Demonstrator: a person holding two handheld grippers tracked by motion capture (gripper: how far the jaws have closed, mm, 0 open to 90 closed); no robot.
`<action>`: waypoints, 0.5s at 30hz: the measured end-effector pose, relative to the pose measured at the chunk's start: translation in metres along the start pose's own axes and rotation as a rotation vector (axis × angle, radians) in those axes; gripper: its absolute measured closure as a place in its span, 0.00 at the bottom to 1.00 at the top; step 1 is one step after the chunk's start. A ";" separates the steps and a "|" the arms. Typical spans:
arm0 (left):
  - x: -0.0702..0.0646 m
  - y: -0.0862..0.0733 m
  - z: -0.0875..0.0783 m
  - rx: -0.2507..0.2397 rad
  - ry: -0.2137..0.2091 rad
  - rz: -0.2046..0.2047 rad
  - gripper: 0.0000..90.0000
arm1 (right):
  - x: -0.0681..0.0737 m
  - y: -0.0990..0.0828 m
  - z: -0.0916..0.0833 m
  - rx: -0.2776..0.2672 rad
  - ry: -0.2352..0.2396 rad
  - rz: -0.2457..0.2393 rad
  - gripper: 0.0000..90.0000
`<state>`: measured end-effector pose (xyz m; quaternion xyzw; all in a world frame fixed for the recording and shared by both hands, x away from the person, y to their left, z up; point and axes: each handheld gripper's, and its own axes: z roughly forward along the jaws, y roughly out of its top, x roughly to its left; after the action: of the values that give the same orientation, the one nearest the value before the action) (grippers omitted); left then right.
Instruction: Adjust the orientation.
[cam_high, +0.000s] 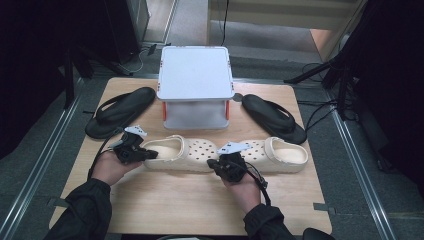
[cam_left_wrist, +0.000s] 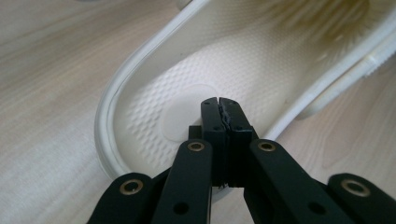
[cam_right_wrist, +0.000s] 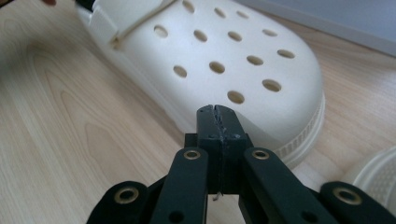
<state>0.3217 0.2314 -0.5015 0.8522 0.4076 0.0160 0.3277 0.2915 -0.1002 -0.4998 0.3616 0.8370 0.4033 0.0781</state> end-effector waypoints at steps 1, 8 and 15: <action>-0.001 -0.002 -0.001 0.000 -0.004 -0.002 1.00 | -0.001 0.002 0.001 -0.005 0.002 -0.001 1.00; -0.015 -0.012 -0.002 0.002 -0.018 0.003 1.00 | -0.007 0.011 0.008 -0.013 -0.018 0.009 1.00; -0.030 -0.013 0.000 0.004 -0.024 0.025 1.00 | -0.013 0.019 0.014 -0.015 -0.031 0.023 1.00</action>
<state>0.2925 0.2161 -0.5018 0.8581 0.3929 0.0089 0.3305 0.3171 -0.0920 -0.4974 0.3767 0.8284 0.4048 0.0895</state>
